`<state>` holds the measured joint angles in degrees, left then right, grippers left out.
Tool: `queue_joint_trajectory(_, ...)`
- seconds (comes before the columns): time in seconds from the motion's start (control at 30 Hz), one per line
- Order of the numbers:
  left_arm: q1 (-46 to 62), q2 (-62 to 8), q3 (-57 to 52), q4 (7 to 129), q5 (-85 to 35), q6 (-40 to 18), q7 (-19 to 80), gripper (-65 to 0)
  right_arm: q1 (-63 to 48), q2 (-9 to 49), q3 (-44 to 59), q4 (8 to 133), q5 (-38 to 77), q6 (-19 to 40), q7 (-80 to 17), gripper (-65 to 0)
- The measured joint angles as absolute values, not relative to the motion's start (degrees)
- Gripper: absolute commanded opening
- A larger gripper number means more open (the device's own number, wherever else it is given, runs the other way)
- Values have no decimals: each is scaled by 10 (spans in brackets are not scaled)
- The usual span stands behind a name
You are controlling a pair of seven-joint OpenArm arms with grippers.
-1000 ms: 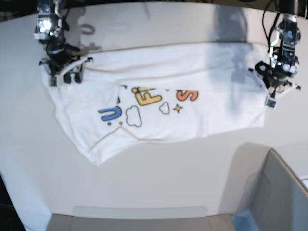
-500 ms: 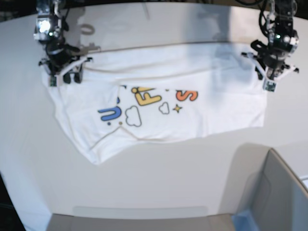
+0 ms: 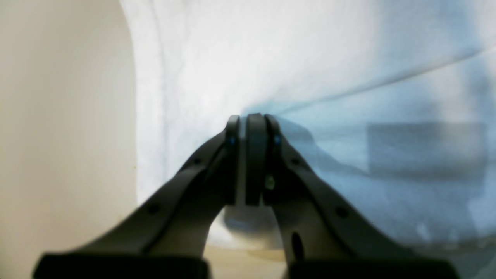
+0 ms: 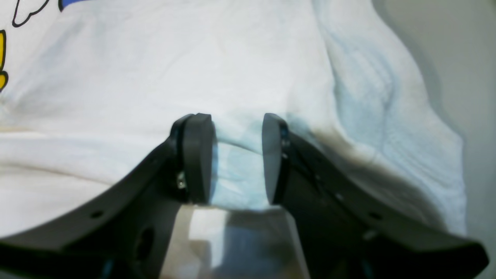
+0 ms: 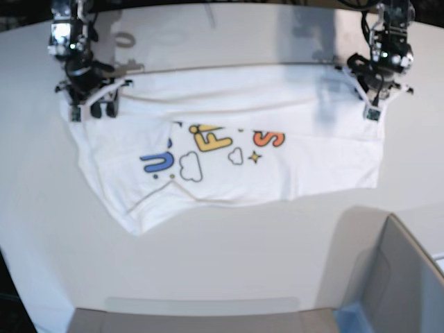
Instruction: Layout the t-shirt on the table in an organized manner, then fold the t-shirt properly
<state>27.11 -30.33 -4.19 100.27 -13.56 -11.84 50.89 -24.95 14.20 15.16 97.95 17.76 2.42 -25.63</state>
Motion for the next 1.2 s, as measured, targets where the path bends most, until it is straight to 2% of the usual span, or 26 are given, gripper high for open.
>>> queue_joint_trajectory(0.27, 320, -305, -46, 1013, -135, -112, 489, -616, -287, 148, 152, 992, 178, 28, -240, -426)
queue_joint_trajectory(0.37, 345, -302, -65, 1051, -132, -116, 517, -614, -310, 161, 152, 1012, 178, 31, -240, -426)
queue_joint_trajectory(0.43, 358, -274, -103, 1088, -135, -118, 559, -613, -319, 159, 153, 1019, 176, 27, -227, -426)
queue_joint_trajectory(0.53, 364, -227, -158, 1124, -135, -120, 565, -613, -316, 159, 152, 1018, 176, 26, -220, -426)
queue_joint_trajectory(0.83, 277, -221, -173, 1129, -134, -121, 607, -613, -287, 159, 153, 1041, 170, 21, -216, -426)
queue_joint_trajectory(1.03, 222, -221, -173, 1127, -131, -121, 633, -613, -196, 158, 150, 1057, 175, 23, -224, -427)
queue_joint_trajectory(1.2, 190, -220, -171, 1128, -133, -121, 661, -613, -60, 152, 133, 1010, 240, 34, -324, -427)
